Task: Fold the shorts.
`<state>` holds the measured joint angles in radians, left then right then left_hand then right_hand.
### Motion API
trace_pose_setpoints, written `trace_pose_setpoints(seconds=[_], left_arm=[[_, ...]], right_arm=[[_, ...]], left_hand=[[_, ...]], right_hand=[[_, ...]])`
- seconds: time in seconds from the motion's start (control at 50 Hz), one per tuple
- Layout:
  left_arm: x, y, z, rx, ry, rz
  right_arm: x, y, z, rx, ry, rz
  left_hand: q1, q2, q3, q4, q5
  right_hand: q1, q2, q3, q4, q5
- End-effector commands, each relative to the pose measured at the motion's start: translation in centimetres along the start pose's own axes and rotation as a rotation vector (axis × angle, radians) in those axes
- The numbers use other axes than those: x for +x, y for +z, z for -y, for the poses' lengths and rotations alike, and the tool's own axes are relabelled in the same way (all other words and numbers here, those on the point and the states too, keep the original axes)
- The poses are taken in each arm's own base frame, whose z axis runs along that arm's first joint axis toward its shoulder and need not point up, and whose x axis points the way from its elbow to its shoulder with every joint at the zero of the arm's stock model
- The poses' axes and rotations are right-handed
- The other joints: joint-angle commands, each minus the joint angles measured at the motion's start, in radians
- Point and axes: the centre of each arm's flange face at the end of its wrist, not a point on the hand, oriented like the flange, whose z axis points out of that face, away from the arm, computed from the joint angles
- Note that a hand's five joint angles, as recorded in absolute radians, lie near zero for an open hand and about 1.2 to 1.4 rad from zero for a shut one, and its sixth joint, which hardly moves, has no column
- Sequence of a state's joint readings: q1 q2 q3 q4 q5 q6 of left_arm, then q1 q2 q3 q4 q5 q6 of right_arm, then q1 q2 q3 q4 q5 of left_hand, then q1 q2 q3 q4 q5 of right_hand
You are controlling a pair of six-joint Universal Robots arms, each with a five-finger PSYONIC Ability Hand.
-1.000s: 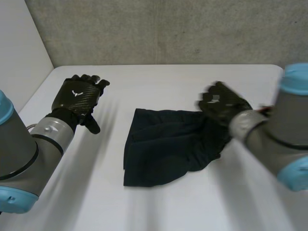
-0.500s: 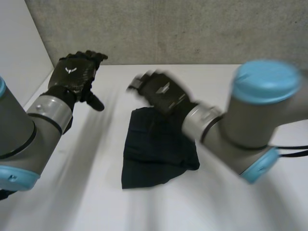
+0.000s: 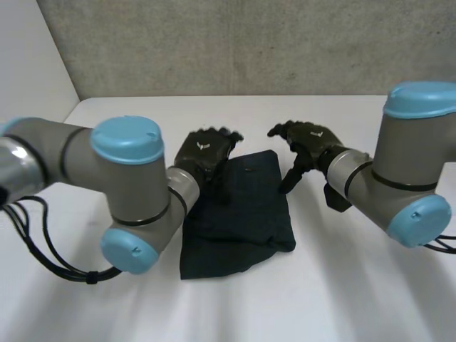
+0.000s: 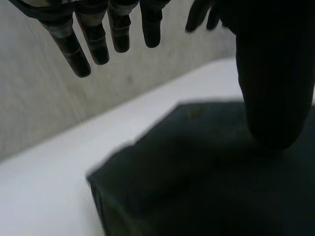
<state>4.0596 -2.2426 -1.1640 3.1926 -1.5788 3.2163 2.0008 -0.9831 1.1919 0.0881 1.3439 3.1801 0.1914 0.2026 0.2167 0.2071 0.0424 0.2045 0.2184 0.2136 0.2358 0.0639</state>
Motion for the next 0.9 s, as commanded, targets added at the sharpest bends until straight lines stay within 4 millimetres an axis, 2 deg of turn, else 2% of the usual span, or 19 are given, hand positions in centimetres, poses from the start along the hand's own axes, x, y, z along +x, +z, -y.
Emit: trace_pose_setpoints(seconds=[0.02,0.14,0.24,0.36,0.52,0.56,0.58,0.62,0.64,0.66,0.68,0.7,0.72,0.74,0.78,0.8,0.82,0.9], left_arm=[[-1.8,1.1,-3.7,-0.199,0.073,0.149],[-2.3,0.4,-5.1,-0.282,0.155,0.181],[-2.0,-1.0,-6.4,-0.35,0.177,0.161],[-1.7,-2.4,-5.4,-0.342,0.179,0.157],[-1.7,-3.4,-3.7,-0.3,0.18,0.159],[-1.9,-3.5,-3.3,-0.292,0.178,0.164],[-2.1,-3.5,-2.8,-0.281,0.176,0.169],[-2.7,-4.1,-1.0,-0.233,0.167,0.184],[-3.0,-4.3,-0.1,-0.209,0.162,0.192],[-3.4,-4.5,0.9,-0.183,0.154,0.199],[-4.2,-5.0,2.7,-0.131,0.134,0.208],[-4.6,-5.3,3.6,-0.105,0.127,0.212],[-4.9,-5.6,4.6,-0.075,0.118,0.212],[-5.4,-6.5,6.7,-0.012,0.096,0.209],[-6.0,-7.7,8.9,0.056,0.064,0.212],[-6.5,-8.2,9.9,0.086,0.041,0.22],[-7.6,-9.3,11.7,0.146,-0.01,0.236],[-10.2,-11.5,14.5,0.238,-0.132,0.264]], right_arm=[[0.5,2.3,-2.9,-0.073,-0.044,0.008],[0.3,3.4,-5.8,-0.181,-0.145,0.017],[-0.4,3.5,-7.0,-0.215,-0.232,0.037],[-0.3,3.3,-7.1,-0.222,-0.271,0.028],[-1.3,2.3,-5.7,-0.187,-0.289,0.039],[-1.4,1.9,-5.0,-0.174,-0.292,0.035],[-1.3,1.5,-4.0,-0.15,-0.294,0.026],[-1.2,1.0,-2.5,-0.111,-0.297,0.011],[-1.3,0.1,-0.5,-0.054,-0.298,-0.001],[-1.4,-0.4,0.6,-0.02,-0.302,-0.008],[-1.5,-0.9,1.6,0.019,-0.308,-0.015],[-1.6,-1.4,2.6,0.055,-0.311,-0.026],[-1.6,-2.4,4.5,0.131,-0.306,-0.062],[-1.5,-2.9,5.4,0.169,-0.298,-0.089],[-1.0,-4.0,7.2,0.238,-0.267,-0.158],[-0.5,-5.4,9.1,0.305,-0.24,-0.222],[-0.2,-6.2,10.0,0.329,-0.232,-0.255],[1.5,-9.5,12.2,0.347,-0.218,-0.377]], left_hand=[[0.028,0.017,0.003,0.012,0.002],[0.019,0.008,-0.006,0.004,-0.006],[0.025,0.014,0.0,0.009,-0.001],[0.019,0.008,-0.006,0.003,-0.006],[0.019,0.008,-0.006,0.003,-0.006],[0.013,0.002,-0.012,-0.002,-0.012],[0.01,-0.001,-0.015,-0.005,-0.015],[0.007,-0.004,-0.018,-0.008,-0.018],[0.007,-0.004,-0.018,-0.008,-0.018],[0.007,-0.004,-0.018,-0.008,-0.018],[0.005,-0.007,-0.021,-0.011,-0.021],[0.005,-0.007,-0.021,-0.011,-0.021],[-0.001,-0.013,-0.027,-0.017,-0.027],[-0.007,-0.018,-0.032,-0.023,-0.033],[-0.013,-0.024,-0.038,-0.029,-0.039],[-0.013,-0.024,-0.038,-0.029,-0.039],[-0.013,-0.024,-0.038,-0.029,-0.039],[-0.001,-0.013,-0.027,-0.017,-0.027]], right_hand=[[-0.03,-0.044,-0.039,-0.061,-0.064],[-0.03,-0.044,-0.039,-0.061,-0.064],[-0.03,-0.044,-0.039,-0.061,-0.064],[-0.03,-0.044,-0.039,-0.061,-0.064],[-0.03,-0.044,-0.039,-0.061,-0.064],[-0.03,-0.044,-0.039,-0.061,-0.064],[-0.03,-0.044,-0.039,-0.061,-0.064],[-0.03,-0.044,-0.039,-0.061,-0.064],[-0.03,-0.044,-0.039,-0.061,-0.064],[-0.03,-0.044,-0.039,-0.061,-0.064],[-0.03,-0.044,-0.039,-0.061,-0.064],[-0.03,-0.044,-0.039,-0.061,-0.064],[-0.03,-0.044,-0.039,-0.061,-0.064],[-0.03,-0.044,-0.039,-0.061,-0.064],[-0.03,-0.044,-0.039,-0.061,-0.064],[-0.03,-0.044,-0.039,-0.061,-0.064],[-0.03,-0.044,-0.039,-0.061,-0.064],[-0.03,-0.044,-0.039,-0.061,-0.064]])
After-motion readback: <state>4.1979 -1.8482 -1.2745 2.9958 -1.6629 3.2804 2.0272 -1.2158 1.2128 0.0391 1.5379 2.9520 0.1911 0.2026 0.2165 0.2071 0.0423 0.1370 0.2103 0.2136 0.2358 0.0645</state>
